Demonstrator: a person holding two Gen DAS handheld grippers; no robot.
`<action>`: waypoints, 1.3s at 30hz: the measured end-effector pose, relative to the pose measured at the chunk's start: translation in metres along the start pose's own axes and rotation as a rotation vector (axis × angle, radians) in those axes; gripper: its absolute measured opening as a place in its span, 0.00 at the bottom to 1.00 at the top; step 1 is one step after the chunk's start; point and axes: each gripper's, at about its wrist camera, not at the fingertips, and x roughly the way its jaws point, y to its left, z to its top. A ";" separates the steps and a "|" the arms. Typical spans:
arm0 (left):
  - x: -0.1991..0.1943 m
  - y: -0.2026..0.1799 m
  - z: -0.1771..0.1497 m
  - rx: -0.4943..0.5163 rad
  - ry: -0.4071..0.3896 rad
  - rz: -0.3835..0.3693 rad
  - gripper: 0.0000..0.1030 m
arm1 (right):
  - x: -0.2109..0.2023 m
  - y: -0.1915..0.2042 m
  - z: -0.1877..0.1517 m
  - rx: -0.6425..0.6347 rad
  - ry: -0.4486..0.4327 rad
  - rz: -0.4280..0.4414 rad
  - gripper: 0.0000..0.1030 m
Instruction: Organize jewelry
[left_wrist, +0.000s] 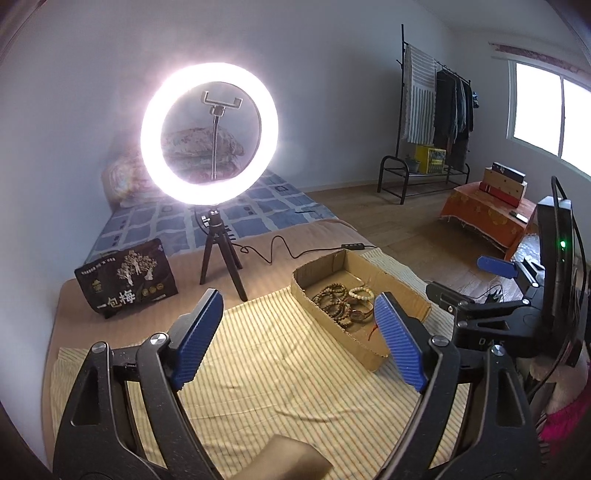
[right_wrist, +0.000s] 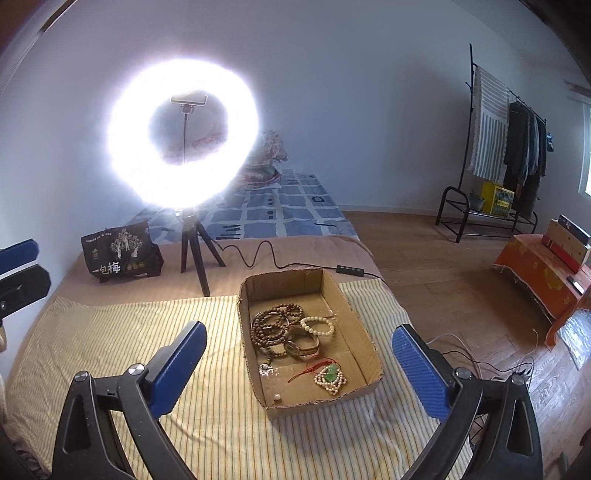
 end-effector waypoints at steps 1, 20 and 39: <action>-0.002 -0.001 0.000 0.003 -0.001 0.003 0.84 | 0.000 0.000 0.000 0.003 -0.001 -0.001 0.99; -0.011 0.001 -0.009 -0.005 -0.035 0.057 1.00 | -0.003 0.003 -0.002 0.014 -0.013 -0.004 1.00; 0.001 0.005 -0.014 -0.013 0.002 0.057 1.00 | -0.002 0.000 -0.003 0.034 0.001 -0.007 1.00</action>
